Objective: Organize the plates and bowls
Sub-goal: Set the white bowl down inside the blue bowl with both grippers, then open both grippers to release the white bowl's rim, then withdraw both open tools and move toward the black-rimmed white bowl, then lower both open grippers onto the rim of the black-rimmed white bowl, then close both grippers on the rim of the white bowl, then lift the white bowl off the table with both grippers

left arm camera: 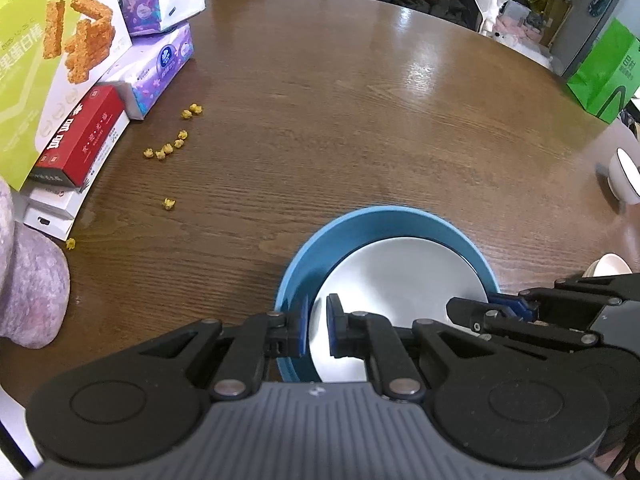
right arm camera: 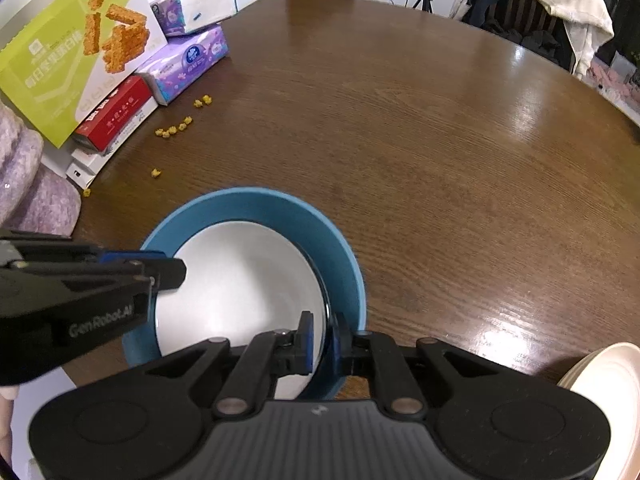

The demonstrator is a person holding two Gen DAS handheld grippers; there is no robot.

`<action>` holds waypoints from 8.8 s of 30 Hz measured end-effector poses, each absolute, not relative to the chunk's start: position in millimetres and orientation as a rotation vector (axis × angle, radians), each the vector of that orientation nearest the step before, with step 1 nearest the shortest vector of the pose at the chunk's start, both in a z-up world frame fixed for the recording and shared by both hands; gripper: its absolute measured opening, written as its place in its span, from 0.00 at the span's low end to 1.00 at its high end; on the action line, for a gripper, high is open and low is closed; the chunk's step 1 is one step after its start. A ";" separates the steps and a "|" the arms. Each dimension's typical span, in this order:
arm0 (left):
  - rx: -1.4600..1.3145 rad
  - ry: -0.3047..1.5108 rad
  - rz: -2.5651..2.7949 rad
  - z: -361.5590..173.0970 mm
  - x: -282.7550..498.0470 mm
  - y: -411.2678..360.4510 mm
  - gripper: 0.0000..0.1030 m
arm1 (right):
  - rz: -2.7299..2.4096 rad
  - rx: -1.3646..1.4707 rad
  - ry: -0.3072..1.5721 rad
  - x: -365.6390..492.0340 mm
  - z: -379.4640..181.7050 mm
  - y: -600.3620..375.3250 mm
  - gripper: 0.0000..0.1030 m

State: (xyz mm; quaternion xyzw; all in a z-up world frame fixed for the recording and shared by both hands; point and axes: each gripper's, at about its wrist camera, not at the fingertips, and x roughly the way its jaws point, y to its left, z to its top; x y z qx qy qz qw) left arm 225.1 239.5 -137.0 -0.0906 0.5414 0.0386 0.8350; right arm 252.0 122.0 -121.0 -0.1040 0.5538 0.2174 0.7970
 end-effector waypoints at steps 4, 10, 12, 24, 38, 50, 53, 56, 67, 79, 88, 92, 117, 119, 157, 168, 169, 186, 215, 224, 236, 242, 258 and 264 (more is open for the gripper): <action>-0.192 1.156 0.082 -137.5 226.0 239.2 0.10 | 0.467 -0.230 1.191 254.1 -121.5 122.4 0.08; -0.221 1.170 0.078 -139.1 226.3 243.2 0.10 | 0.474 -0.274 1.192 255.6 -120.9 129.6 0.11; -0.237 1.164 0.069 -137.7 225.5 244.7 0.10 | 0.474 -0.264 1.198 258.6 -120.8 131.3 0.15; -0.255 1.073 0.085 -111.7 209.2 251.3 0.44 | 0.532 -0.169 1.157 253.1 -94.0 110.2 0.35; -0.262 0.928 0.028 -89.7 187.9 233.2 1.00 | 0.370 -0.086 1.024 239.3 -65.6 48.6 0.82; -0.248 0.907 -0.043 -84.5 185.0 201.7 1.00 | 0.251 0.009 1.000 222.9 -62.9 1.3 0.86; -0.253 0.907 -0.049 -85.2 183.7 196.9 1.00 | 0.235 0.022 0.995 219.0 -61.7 -8.4 0.87; -0.254 0.902 -0.052 -84.1 181.5 190.6 1.00 | 0.227 0.030 0.996 216.4 -61.7 -14.9 0.87; -0.258 0.874 -0.041 -76.3 172.2 169.6 1.00 | 0.211 0.062 0.967 209.5 -55.6 -43.7 0.87; -0.259 0.862 -0.016 -72.2 154.6 129.5 1.00 | 0.227 0.079 0.942 194.2 -50.9 -83.1 0.87; -0.237 0.849 -0.020 -67.0 143.2 73.6 1.00 | 0.210 0.082 0.887 175.2 -44.2 -138.7 0.87; -0.224 0.845 -0.035 -64.7 140.3 42.3 1.00 | 0.192 0.085 0.872 166.5 -43.2 -170.6 0.87; -0.099 0.872 -0.153 -39.4 193.8 -80.4 1.00 | 0.033 0.248 0.804 150.8 -43.0 -313.2 0.87; -0.089 0.877 -0.166 -39.9 199.7 -87.3 1.00 | 0.016 0.270 0.802 152.1 -45.6 -323.2 0.87; -0.079 0.921 -0.296 -61.2 389.7 -151.2 1.00 | -0.145 0.329 0.848 290.7 -66.8 -375.9 0.87; -0.090 0.936 -0.333 -74.4 444.1 -178.3 1.00 | -0.194 0.320 0.886 343.5 -69.6 -393.2 0.87; -0.091 0.940 -0.334 -76.4 449.1 -180.7 1.00 | -0.198 0.320 0.890 348.4 -70.5 -394.8 0.87; -0.081 1.028 -0.302 -115.8 502.9 -206.9 1.00 | -0.262 0.319 0.968 417.4 -88.5 -409.0 0.87; -0.088 1.178 -0.359 -171.0 546.0 -234.4 0.31 | -0.226 0.304 1.165 498.5 -158.3 -397.2 0.22; -0.085 1.177 -0.375 -174.5 545.7 -239.8 0.06 | -0.204 0.297 1.183 504.5 -162.3 -391.2 0.07; -0.067 1.172 -0.353 -172.8 541.6 -243.4 0.06 | -0.204 0.287 1.181 503.9 -162.5 -389.5 0.07; -0.056 1.175 -0.343 -172.0 537.7 -241.3 0.06 | -0.196 0.285 1.182 500.7 -161.2 -385.9 0.07; -0.052 1.146 -0.326 -151.9 516.4 -232.9 0.06 | -0.178 0.278 1.156 486.6 -147.4 -380.0 0.07; -0.042 1.126 -0.317 -140.9 501.0 -229.5 0.06 | -0.166 0.278 1.136 475.3 -137.4 -376.7 0.07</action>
